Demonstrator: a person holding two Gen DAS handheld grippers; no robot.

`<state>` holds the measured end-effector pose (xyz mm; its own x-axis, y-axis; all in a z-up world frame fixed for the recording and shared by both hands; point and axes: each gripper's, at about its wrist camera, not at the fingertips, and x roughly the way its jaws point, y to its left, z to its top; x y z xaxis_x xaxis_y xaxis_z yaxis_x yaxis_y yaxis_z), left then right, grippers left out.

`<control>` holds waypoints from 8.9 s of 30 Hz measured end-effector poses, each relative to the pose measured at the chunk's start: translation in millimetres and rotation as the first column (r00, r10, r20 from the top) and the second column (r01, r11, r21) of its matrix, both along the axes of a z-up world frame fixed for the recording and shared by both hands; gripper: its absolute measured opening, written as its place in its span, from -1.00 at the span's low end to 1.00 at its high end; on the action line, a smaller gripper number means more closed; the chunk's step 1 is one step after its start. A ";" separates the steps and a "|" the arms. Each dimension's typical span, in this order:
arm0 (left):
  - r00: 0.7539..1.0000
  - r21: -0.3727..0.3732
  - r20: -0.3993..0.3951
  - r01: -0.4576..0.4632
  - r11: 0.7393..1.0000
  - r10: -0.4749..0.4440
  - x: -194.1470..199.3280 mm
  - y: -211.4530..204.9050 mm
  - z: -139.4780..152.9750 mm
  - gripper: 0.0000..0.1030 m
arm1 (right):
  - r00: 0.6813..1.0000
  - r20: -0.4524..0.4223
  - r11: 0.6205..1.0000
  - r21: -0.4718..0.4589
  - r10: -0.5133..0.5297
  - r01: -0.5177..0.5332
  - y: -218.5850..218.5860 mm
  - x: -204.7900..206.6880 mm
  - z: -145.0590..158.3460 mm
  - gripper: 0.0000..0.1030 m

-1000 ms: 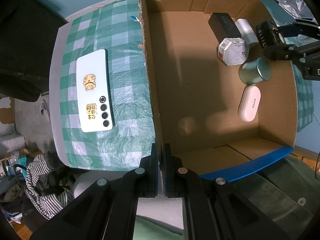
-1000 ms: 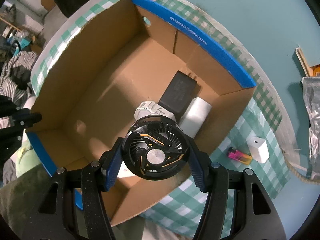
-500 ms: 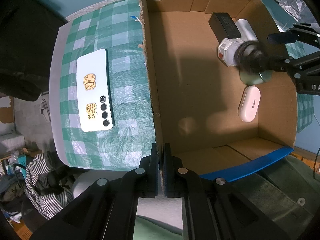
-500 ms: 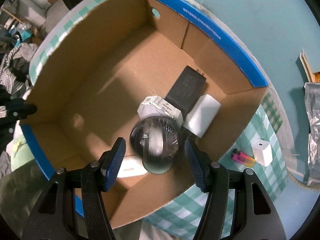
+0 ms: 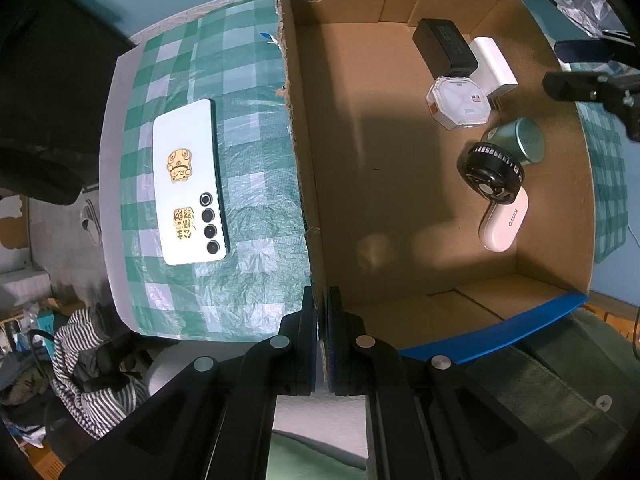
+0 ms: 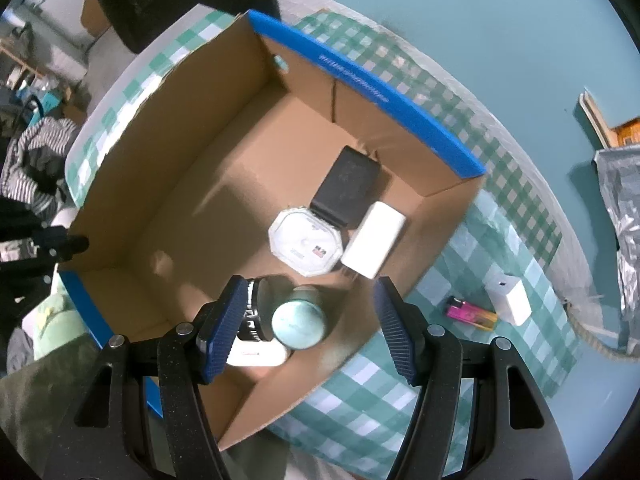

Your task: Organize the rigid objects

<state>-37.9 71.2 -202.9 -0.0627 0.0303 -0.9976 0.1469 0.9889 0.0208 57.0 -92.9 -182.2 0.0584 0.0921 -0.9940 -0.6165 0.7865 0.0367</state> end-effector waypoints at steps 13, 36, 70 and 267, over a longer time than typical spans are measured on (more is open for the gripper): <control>1.000 -0.001 0.000 0.000 1.000 0.000 -0.1 0.3 0.0 -0.92 | 0.996 0.023 0.996 0.017 -0.089 0.089 -41.5 15.6 18.1 0.27; 1.000 -0.003 -0.005 -0.011 1.000 0.011 -0.7 -0.4 -1.6 -0.92 | 0.971 0.051 0.970 -0.064 -0.233 0.236 -147.4 61.7 -6.2 0.27; 0.999 -0.011 -0.007 -0.051 0.999 0.051 3.1 4.3 -0.4 -0.92 | 0.957 -0.082 0.953 -0.150 -0.278 0.263 -203.6 101.9 -102.1 -0.48; 1.000 -0.026 0.023 -0.017 1.000 0.017 -4.5 5.2 2.0 -0.92 | 0.993 0.071 0.994 0.027 0.099 -0.101 21.2 2.1 22.5 -0.05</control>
